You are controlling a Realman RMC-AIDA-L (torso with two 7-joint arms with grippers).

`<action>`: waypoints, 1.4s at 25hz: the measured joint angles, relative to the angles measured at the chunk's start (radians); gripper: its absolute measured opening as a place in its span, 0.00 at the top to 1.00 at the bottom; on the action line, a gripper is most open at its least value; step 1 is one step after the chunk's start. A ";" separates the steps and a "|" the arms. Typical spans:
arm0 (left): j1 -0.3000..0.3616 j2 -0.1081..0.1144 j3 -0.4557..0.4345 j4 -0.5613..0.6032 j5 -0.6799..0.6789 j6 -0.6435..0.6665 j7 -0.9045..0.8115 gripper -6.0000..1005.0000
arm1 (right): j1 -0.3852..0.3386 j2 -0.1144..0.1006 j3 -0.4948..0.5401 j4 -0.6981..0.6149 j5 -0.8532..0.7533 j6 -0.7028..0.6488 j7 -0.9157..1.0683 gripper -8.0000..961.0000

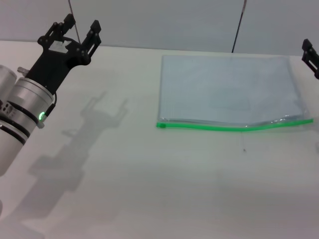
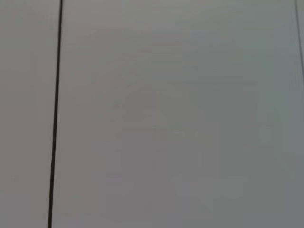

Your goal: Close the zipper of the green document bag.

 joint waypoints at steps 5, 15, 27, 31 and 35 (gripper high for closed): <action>0.056 0.001 0.000 -0.077 -0.006 0.050 0.022 0.35 | 0.004 0.001 0.000 0.035 0.000 0.041 -0.009 0.20; 0.075 0.004 0.003 -0.161 -0.002 0.172 0.025 0.35 | 0.029 0.003 0.002 0.053 0.001 0.038 -0.019 0.20; 0.041 0.001 0.038 -0.152 -0.002 0.214 0.024 0.35 | 0.031 0.004 0.007 0.056 0.002 0.044 -0.015 0.20; 0.023 0.000 0.052 -0.140 -0.002 0.228 0.023 0.35 | 0.031 0.004 0.007 0.056 0.002 0.045 -0.015 0.20; 0.009 0.000 0.053 -0.130 -0.003 0.233 0.023 0.35 | 0.031 0.004 0.007 0.056 0.002 0.043 -0.015 0.20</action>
